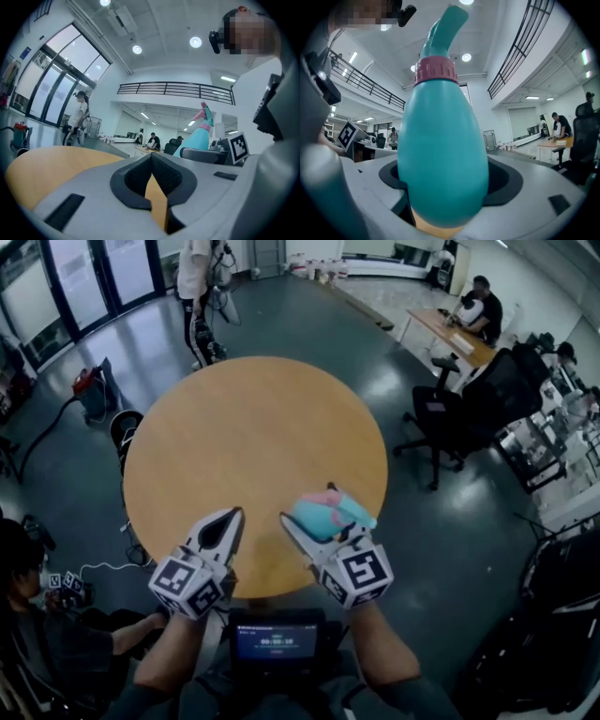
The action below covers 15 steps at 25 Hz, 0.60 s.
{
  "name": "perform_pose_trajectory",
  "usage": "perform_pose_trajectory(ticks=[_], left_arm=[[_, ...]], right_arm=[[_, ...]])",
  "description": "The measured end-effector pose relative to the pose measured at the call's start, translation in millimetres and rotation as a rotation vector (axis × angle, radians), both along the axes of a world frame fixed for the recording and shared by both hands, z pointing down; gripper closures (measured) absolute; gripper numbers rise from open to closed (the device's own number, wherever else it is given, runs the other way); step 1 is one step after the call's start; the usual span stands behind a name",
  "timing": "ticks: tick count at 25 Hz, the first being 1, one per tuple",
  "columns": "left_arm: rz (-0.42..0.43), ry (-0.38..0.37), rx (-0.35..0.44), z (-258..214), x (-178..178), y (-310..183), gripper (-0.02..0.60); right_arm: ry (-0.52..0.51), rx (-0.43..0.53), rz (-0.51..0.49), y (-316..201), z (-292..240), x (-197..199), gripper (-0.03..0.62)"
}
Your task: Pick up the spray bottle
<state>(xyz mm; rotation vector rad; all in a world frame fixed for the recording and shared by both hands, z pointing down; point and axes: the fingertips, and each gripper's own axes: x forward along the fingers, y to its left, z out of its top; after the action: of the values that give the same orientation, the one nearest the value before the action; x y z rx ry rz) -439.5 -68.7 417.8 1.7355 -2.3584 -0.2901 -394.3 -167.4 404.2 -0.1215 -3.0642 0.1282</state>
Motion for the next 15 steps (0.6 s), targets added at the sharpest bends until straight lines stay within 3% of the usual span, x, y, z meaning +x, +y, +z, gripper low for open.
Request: perform_pose_trajectory(ticks=[4, 15], left_arm=[[0.072, 0.025, 0.055, -18, 25, -35, 0.584], [0.483, 0.016, 0.053, -26, 170, -156, 0.584]], right_arm=[[-0.034, 0.02, 0.121, -28, -25, 47, 0.149], [-0.046, 0.034, 0.536, -112, -46, 227, 0.149]])
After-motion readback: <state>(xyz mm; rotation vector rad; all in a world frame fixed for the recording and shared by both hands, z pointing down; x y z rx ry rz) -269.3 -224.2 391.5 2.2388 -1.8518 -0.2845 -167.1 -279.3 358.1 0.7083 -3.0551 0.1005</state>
